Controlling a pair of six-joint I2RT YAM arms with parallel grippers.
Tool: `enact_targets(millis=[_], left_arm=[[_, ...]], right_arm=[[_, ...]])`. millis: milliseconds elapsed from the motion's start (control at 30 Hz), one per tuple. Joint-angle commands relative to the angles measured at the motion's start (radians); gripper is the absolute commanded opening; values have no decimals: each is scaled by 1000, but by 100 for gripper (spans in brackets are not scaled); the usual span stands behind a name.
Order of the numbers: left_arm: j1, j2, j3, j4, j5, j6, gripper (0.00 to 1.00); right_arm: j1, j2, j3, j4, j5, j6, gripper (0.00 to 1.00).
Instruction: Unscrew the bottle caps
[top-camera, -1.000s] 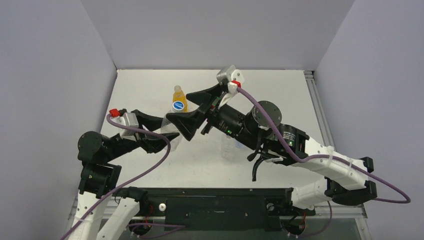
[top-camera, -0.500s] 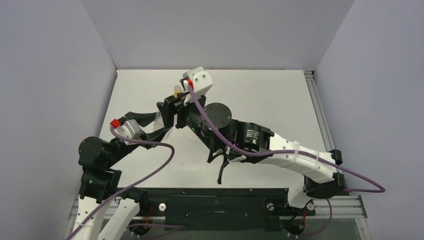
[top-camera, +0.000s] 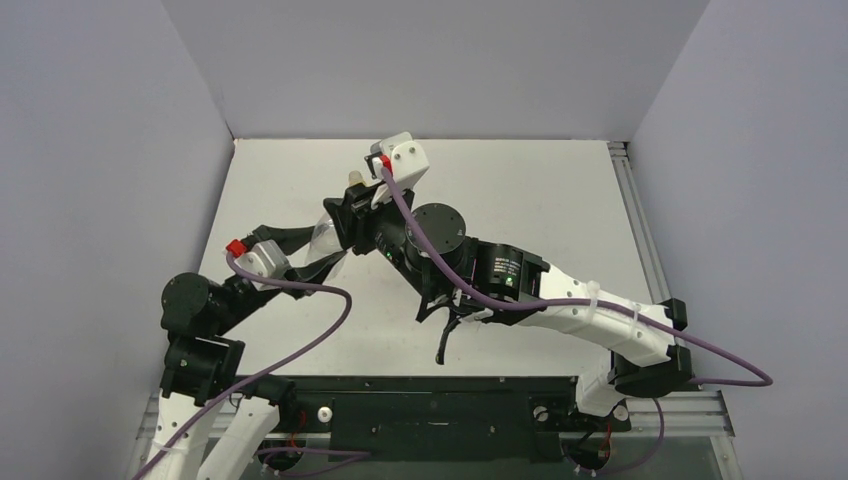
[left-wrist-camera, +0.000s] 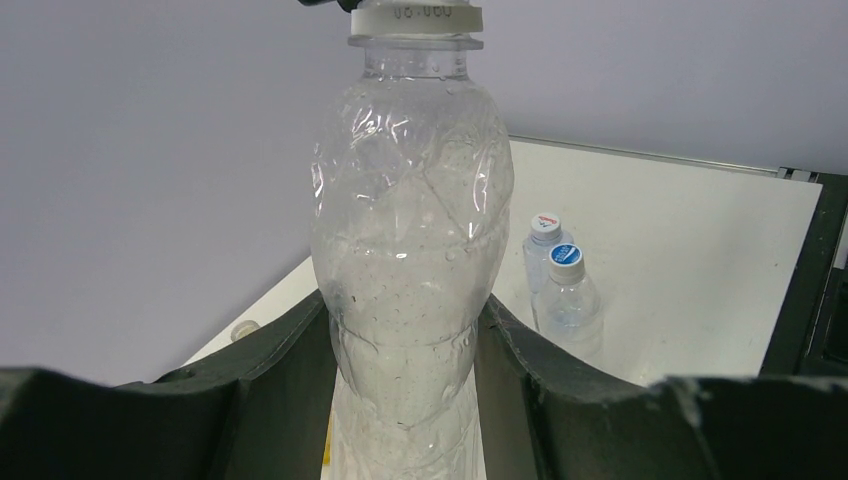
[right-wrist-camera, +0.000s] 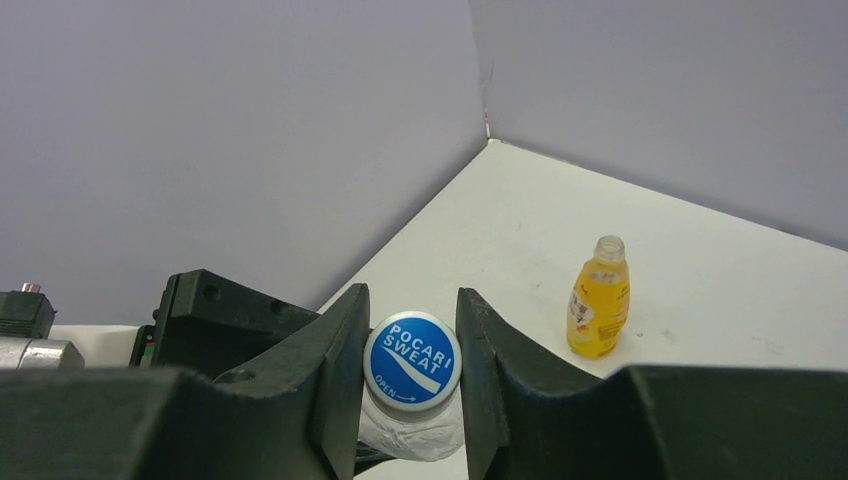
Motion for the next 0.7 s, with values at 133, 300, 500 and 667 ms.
enact_targets(millis=[133, 300, 500, 667], left_arm=[[-1, 25, 34, 28, 23, -125, 0], [0, 43, 68, 88, 215, -298, 0], [-1, 52, 84, 217, 402, -533, 0], [-2, 49, 105, 271, 470, -682, 0]], right_arm=[[-63, -107, -107, 71, -148, 33, 0], [-117, -213, -265, 162, -378, -14, 0], [-169, -315, -319, 203, -697, -31, 0], [-189, -345, -325, 222, -913, -47, 0]])
